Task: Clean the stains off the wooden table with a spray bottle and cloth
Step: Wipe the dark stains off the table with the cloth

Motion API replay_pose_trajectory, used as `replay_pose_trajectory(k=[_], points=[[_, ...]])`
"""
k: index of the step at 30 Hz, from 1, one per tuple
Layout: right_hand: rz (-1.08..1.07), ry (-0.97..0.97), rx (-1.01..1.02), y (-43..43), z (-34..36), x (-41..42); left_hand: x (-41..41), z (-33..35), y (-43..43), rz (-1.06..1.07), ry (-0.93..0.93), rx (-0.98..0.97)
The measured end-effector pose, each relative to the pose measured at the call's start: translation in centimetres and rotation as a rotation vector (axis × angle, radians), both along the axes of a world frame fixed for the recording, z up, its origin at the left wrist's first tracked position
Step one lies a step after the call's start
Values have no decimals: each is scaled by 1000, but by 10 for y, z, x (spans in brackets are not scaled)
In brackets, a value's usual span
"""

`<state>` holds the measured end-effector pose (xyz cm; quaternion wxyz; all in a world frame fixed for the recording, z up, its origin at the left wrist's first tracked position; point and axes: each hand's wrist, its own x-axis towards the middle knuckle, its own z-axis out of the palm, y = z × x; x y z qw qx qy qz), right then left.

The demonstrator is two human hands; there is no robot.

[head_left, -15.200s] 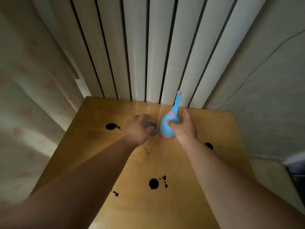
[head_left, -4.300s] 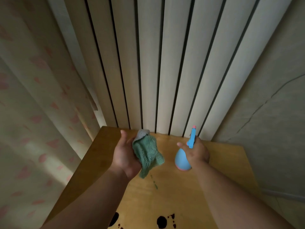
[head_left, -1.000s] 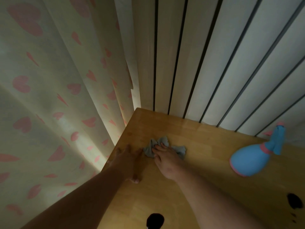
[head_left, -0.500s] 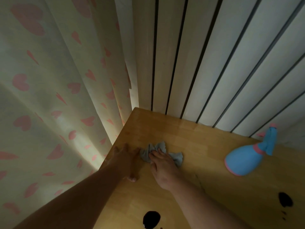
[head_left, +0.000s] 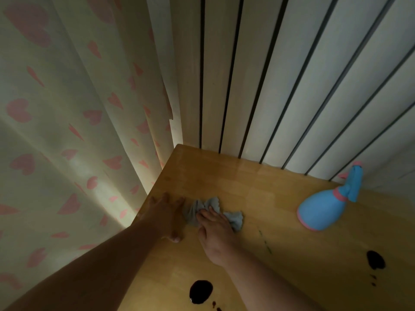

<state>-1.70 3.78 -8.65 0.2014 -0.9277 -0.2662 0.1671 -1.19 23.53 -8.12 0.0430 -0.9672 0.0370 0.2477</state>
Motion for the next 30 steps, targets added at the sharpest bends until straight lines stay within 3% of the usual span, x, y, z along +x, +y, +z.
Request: replay_pose_trajectory(k=[9, 15, 25, 27, 30], points=[[-10, 41, 12, -4, 2, -25, -4, 12, -4, -3, -17, 24], [-24, 53, -11, -5, 5, -44, -30, 21, -7, 176, -67, -55], [-59, 67, -55, -5, 12, -65, -50, 26, -13, 199, -39, -140], [-101, 75, -47, -2, 13, -64, -51, 26, -13, 192, -19, -142], [-360, 186, 180, 2, 17, -55, -48, 24, -13, 186, -2, -142]])
